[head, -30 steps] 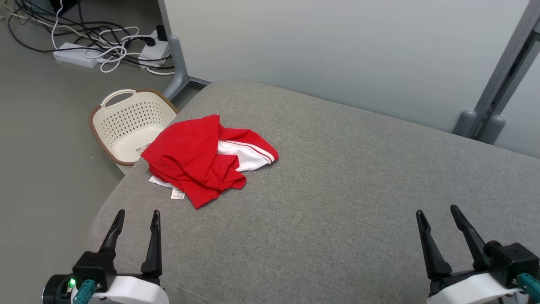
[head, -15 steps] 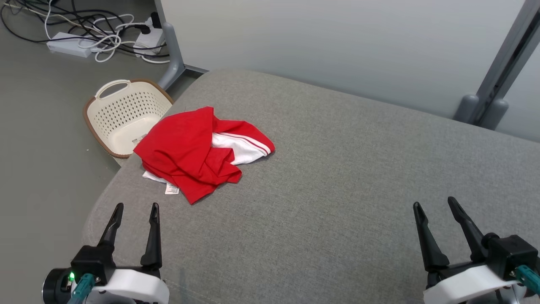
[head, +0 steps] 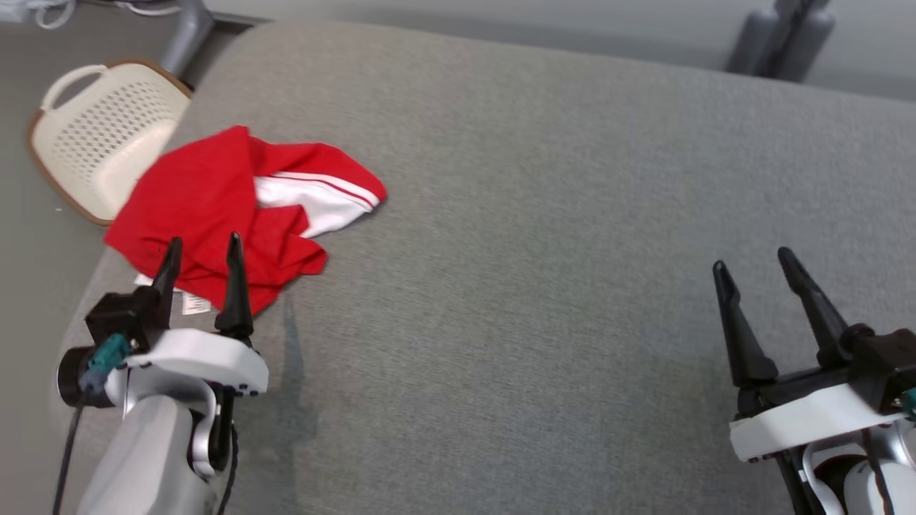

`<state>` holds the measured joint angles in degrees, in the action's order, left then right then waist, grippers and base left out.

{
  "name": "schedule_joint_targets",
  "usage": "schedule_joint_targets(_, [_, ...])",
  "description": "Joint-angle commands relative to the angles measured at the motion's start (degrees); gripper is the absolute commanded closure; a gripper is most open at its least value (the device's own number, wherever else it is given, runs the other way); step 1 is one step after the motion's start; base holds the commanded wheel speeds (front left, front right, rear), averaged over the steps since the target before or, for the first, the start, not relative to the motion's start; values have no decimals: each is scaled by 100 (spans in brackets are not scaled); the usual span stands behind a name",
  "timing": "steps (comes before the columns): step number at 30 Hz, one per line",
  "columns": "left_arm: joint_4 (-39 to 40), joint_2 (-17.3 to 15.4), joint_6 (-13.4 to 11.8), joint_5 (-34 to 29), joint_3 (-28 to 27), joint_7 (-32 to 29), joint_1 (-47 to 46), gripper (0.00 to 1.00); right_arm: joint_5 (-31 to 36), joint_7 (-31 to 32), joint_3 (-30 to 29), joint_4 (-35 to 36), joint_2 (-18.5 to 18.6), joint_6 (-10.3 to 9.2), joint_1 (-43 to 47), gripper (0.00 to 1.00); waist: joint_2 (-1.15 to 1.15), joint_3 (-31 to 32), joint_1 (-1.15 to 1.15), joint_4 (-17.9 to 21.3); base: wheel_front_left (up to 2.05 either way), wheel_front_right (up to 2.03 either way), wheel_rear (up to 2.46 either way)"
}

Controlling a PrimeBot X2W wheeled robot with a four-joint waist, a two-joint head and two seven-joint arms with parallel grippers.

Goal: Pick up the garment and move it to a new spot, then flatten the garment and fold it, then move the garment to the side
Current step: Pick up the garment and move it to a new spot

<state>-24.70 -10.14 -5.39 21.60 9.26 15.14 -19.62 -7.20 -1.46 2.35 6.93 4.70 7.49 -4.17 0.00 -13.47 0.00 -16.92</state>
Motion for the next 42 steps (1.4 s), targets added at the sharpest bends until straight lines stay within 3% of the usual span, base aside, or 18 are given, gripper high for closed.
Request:
schedule_joint_targets(1, [-233,-11,73,84,-44,-3,-238,0,-31,-19,-45,39,48,1,-96,0,0,-446,0,412,0,0,0])
schedule_joint_targets(5, [-1160,-109,233,230,-121,-148,-744,0,-65,-82,-42,17,26,1,-241,0,0,-694,0,653,0,0,0])
schedule_joint_targets(15, [-3141,-287,302,555,-308,-873,-1454,0,-126,-250,-69,-158,-7,1,-421,0,0,-885,0,929,0,0,0])
schedule_joint_targets(16, [-3222,-307,315,551,-304,-798,-1495,57,-132,-263,-70,-163,-12,1,-438,0,0,-883,0,938,0,0,0])
schedule_joint_targets(17, [-3290,-338,316,536,-301,-728,-1529,100,-130,-269,-71,-173,-16,1,-449,0,0,-878,0,946,0,0,0])
schedule_joint_targets(21, [-3202,-457,276,388,-298,-125,-1650,100,-130,-340,-118,-263,-33,1,-415,0,0,-731,0,958,0,0,0])
schedule_joint_targets(25, [-2769,-491,223,312,-365,-5,-1471,100,-135,-395,-170,-325,-56,1,-323,0,0,-516,0,950,0,0,0])
schedule_joint_targets(36, [264,-595,-165,-206,-659,0,133,100,-165,-497,-300,-535,-131,1,76,0,0,486,0,1082,0,0,0])
schedule_joint_targets(42, [1820,-555,-535,-349,-581,-347,1240,100,-211,-479,-272,-592,-157,1,380,0,0,945,0,1307,0,0,0])
